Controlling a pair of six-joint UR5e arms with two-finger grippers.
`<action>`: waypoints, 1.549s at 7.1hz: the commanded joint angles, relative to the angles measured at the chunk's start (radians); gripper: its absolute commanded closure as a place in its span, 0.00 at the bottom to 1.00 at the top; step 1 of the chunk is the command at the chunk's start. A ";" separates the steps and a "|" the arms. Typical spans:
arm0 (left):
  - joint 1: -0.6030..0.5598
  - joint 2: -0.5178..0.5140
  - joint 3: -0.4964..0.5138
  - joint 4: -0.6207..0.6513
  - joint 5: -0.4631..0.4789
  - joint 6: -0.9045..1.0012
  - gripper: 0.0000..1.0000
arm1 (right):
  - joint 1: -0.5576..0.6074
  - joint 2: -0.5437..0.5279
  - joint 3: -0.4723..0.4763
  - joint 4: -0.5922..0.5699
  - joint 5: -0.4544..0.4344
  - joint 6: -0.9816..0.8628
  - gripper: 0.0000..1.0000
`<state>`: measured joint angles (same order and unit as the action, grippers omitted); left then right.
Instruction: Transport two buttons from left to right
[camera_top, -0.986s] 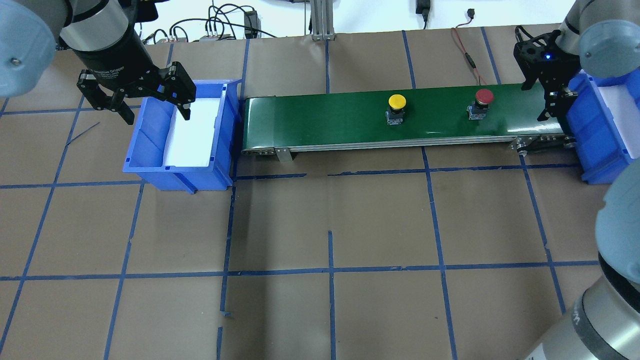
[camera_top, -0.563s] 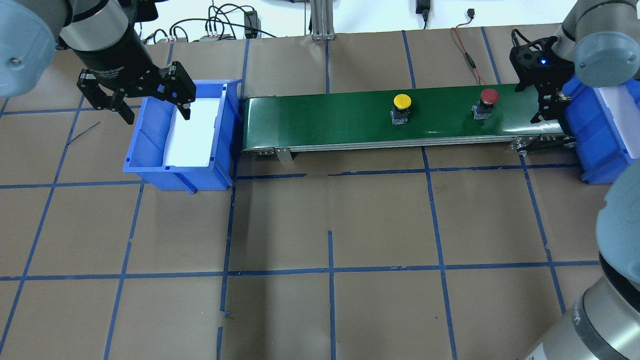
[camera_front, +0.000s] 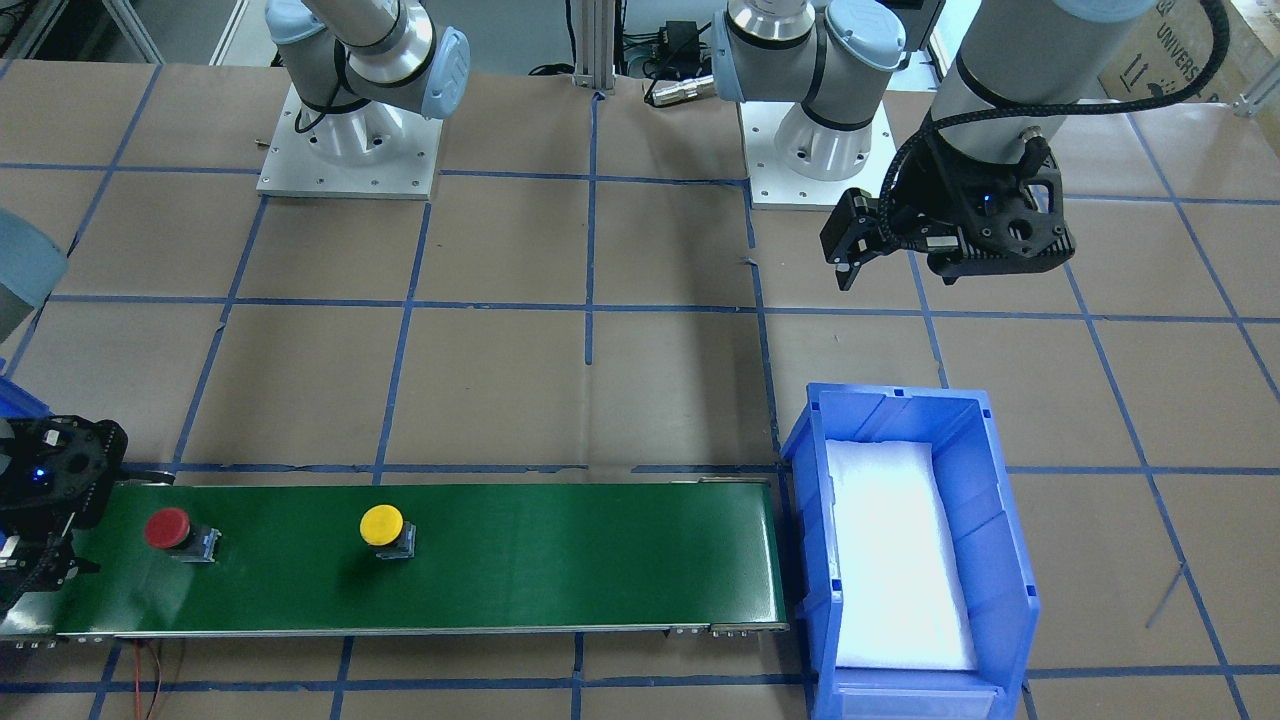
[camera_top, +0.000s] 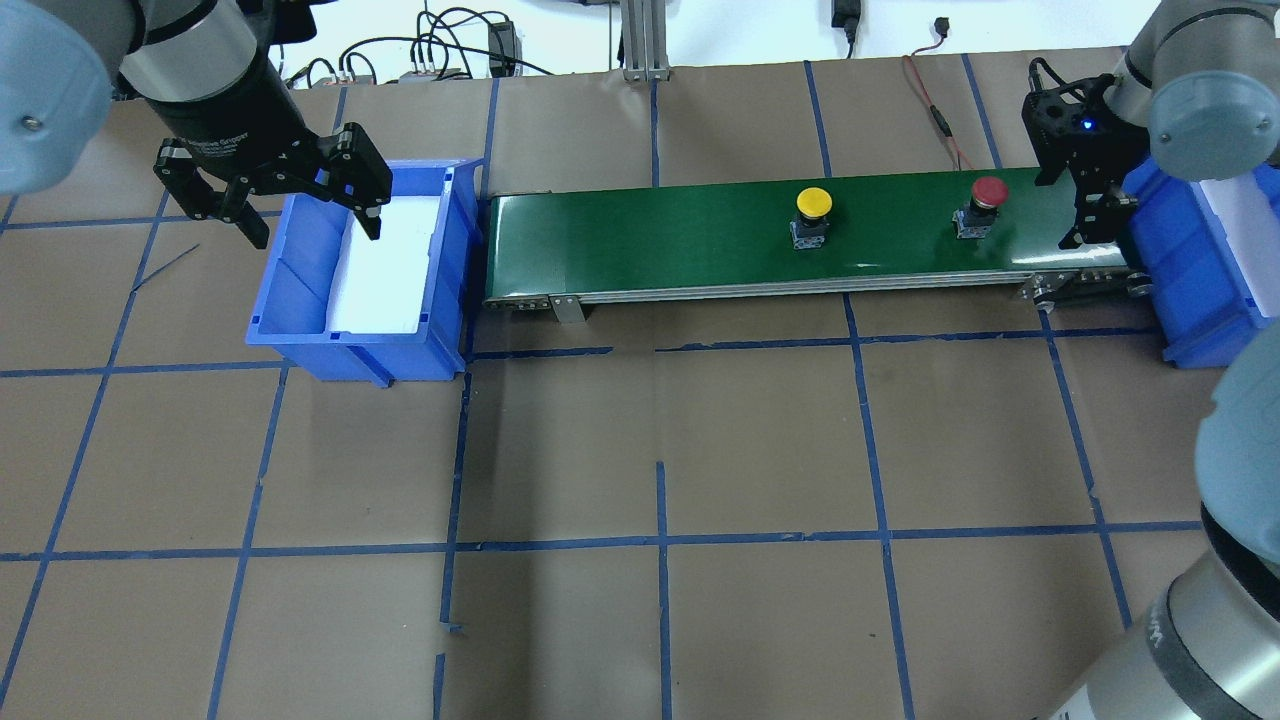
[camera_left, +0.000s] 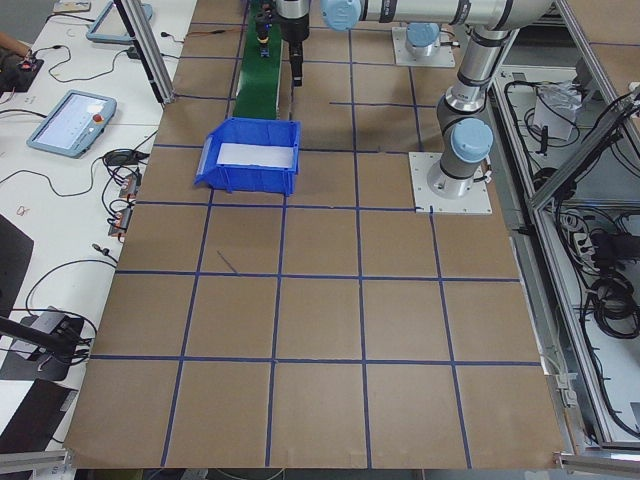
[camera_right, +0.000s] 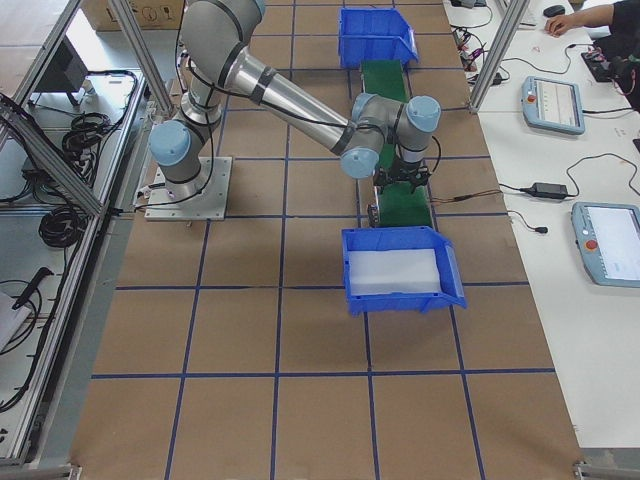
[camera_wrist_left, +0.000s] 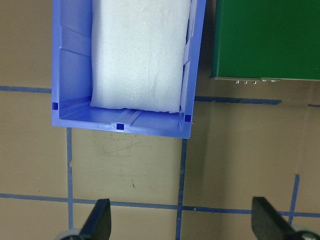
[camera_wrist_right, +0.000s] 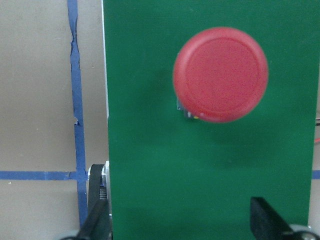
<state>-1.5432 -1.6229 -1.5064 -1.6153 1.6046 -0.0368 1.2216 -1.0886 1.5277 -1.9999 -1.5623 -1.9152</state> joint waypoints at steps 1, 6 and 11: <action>0.000 0.000 0.000 0.000 0.000 0.002 0.00 | -0.001 0.001 0.014 -0.043 -0.002 0.009 0.00; 0.000 0.000 0.000 0.000 0.000 0.002 0.00 | -0.001 0.001 0.040 -0.077 0.004 0.007 0.00; 0.000 0.000 0.000 0.000 0.000 0.002 0.00 | -0.001 0.004 0.039 -0.077 0.028 0.008 0.02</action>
<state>-1.5432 -1.6229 -1.5063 -1.6153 1.6045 -0.0353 1.2211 -1.0865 1.5685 -2.0771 -1.5356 -1.9080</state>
